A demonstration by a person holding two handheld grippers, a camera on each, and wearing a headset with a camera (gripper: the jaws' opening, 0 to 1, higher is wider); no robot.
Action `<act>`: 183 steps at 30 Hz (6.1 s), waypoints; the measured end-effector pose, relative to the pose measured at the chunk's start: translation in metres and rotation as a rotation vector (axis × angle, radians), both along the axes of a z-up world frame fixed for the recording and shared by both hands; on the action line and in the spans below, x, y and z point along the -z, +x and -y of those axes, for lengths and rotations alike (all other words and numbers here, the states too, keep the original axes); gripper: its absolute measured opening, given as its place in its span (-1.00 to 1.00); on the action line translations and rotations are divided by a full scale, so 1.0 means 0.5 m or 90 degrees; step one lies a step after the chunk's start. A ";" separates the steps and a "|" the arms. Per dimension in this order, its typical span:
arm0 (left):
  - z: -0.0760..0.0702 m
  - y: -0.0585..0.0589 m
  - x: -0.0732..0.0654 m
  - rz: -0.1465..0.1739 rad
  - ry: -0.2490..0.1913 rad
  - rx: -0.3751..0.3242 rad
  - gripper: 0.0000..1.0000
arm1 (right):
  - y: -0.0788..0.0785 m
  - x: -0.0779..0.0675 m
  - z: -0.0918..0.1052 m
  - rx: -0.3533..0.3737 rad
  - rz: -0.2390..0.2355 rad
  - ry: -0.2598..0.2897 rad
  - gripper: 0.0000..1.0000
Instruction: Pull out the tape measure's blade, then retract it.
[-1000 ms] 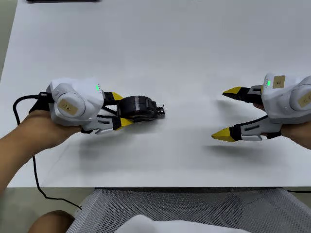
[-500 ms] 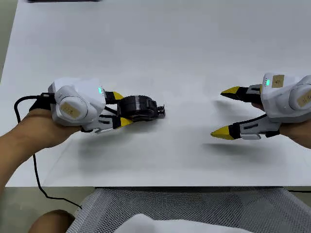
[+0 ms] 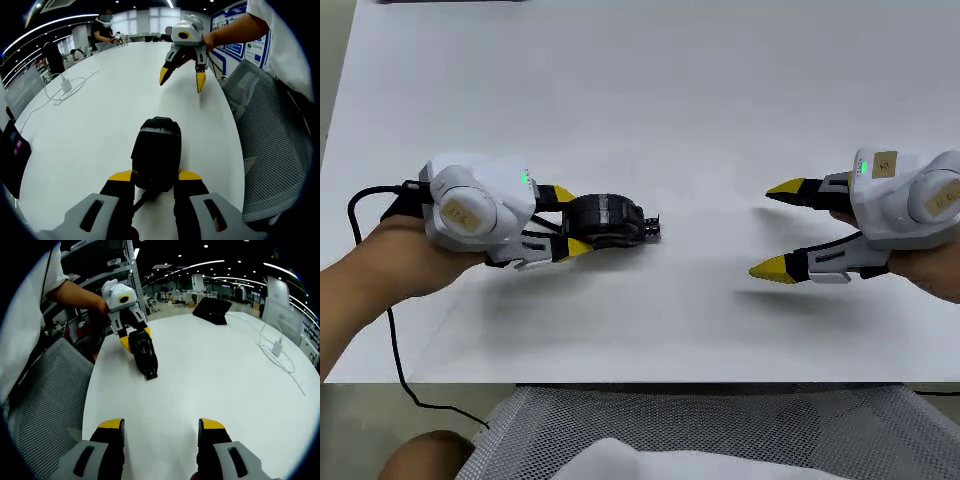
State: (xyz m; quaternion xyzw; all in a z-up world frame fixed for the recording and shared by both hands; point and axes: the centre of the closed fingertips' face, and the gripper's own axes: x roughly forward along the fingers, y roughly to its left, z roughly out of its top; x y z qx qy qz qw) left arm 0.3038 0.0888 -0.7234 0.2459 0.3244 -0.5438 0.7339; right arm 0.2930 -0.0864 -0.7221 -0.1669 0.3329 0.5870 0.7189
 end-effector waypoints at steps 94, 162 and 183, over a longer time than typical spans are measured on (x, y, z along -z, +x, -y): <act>0.001 -0.003 0.002 0.001 0.021 0.013 -0.51 | 0.007 0.052 -0.237 -0.191 0.043 0.023 -0.76; -0.001 -0.004 0.003 0.006 0.031 0.028 -0.52 | 0.005 0.052 -0.119 -0.151 0.029 -0.004 -0.80; -0.001 -0.005 0.003 0.005 0.037 0.030 -0.51 | 0.007 0.049 -0.074 -0.137 0.032 -0.016 -0.80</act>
